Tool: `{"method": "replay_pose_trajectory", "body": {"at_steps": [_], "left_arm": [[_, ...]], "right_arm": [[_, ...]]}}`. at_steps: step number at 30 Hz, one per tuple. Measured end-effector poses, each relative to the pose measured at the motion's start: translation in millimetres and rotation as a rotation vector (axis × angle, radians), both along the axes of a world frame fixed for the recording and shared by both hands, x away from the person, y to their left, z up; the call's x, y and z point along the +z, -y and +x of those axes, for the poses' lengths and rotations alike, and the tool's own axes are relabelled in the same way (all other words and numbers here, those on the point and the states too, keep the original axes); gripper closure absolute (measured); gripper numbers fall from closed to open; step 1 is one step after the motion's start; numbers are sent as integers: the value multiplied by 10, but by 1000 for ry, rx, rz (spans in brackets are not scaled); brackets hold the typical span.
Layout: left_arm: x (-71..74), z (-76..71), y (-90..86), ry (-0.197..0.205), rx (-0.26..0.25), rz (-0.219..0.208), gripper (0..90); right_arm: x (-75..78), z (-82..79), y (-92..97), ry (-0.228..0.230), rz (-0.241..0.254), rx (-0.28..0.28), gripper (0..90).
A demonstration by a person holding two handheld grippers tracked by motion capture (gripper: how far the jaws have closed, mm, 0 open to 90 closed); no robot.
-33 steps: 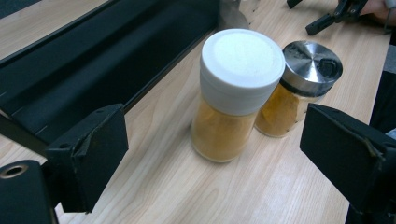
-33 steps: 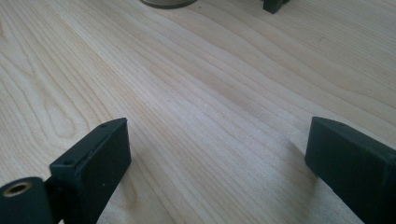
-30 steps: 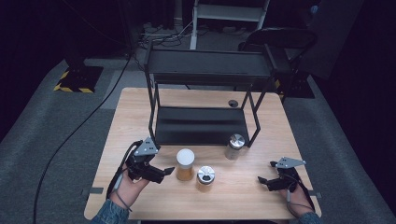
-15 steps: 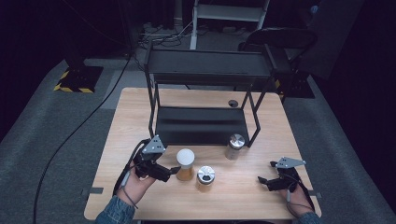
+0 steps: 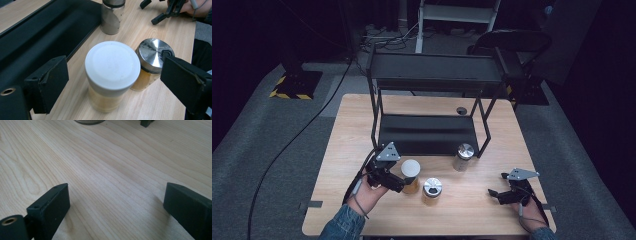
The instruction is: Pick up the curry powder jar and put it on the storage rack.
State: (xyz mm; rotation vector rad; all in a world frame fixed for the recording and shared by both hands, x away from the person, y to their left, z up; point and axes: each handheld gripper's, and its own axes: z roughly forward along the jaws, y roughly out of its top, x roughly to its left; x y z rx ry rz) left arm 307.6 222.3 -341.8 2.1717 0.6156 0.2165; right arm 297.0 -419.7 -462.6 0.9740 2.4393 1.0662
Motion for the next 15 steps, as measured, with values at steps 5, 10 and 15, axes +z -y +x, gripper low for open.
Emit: {"method": "replay_pose_trajectory", "body": {"at_steps": [5, 10, 15], "left_arm": [[-22, 67, 74, -9, -15, 7, 82], [-43, 120, 135, -12, -25, 12, 83], [-69, 164, 194, -19, -29, 24, 87]], "right_arm": [[0, -1, 0, 0, 0, 0, 66], [-1, -4, 0, 1, 0, -2, 71], [-1, -9, -2, 2, 1, -6, 72]]}}
